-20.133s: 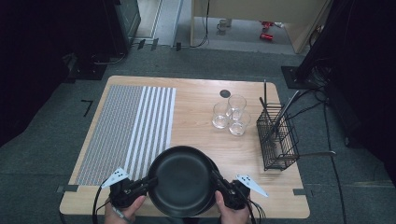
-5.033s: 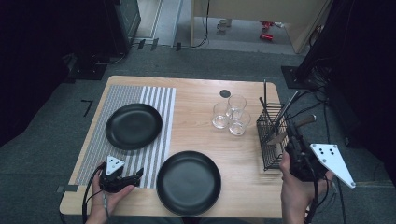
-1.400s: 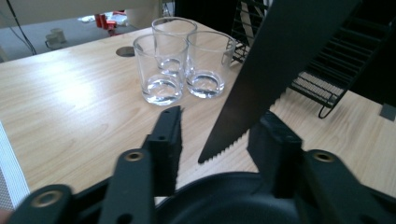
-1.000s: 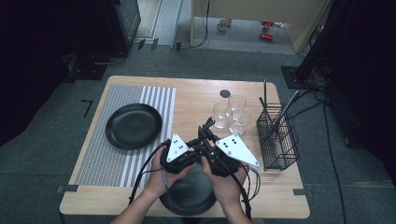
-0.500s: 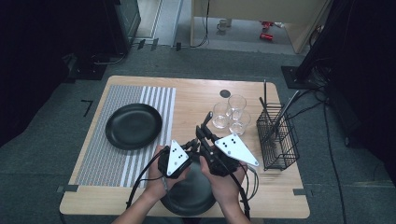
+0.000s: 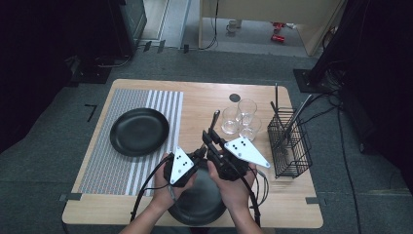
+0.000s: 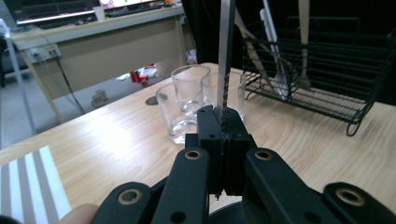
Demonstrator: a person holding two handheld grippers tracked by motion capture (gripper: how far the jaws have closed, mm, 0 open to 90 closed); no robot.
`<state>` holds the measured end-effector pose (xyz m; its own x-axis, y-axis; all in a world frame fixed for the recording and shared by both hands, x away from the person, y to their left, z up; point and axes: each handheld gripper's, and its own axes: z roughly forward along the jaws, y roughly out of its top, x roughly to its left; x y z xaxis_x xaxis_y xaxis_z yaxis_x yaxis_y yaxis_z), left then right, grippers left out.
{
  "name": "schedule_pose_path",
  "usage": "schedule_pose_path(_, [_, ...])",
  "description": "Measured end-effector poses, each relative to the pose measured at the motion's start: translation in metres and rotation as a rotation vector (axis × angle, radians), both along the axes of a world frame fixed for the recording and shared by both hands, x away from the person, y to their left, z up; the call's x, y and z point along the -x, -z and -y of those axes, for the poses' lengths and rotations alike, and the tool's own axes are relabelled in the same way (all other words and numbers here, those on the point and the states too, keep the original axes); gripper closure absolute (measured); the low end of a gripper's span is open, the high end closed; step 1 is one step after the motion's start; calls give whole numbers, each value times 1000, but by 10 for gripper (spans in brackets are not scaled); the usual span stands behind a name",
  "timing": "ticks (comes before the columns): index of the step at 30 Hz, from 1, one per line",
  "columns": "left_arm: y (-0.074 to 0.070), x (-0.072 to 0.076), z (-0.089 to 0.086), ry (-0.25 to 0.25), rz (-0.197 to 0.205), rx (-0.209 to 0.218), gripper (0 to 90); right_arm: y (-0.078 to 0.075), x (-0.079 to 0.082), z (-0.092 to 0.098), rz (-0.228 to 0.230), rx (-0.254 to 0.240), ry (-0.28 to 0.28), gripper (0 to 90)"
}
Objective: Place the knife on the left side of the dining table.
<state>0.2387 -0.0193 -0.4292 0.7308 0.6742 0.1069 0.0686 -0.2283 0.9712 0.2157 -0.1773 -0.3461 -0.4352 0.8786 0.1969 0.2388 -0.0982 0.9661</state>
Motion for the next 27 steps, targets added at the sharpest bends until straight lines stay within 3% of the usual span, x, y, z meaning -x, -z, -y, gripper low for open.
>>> schedule_pose_path(4, [-2, 2, 1, 12, 9, 1, 900, 6, -4, -3, -28, -12, -25, 782])
schedule_pose_path(10, [0, 1, -3, 41, -30, 4, 887, 8, -4, -5, -33, 4, -27, 801])
schedule_pose_path(22, [7, 4, -23, 61, -98, -28, 561, 4, 0, -10, 4, 10, -14, 804])
schedule_pose_path(27, [9, 4, -37, 33, -121, -23, 550, 4, -1, -9, 5, 10, -8, 804])
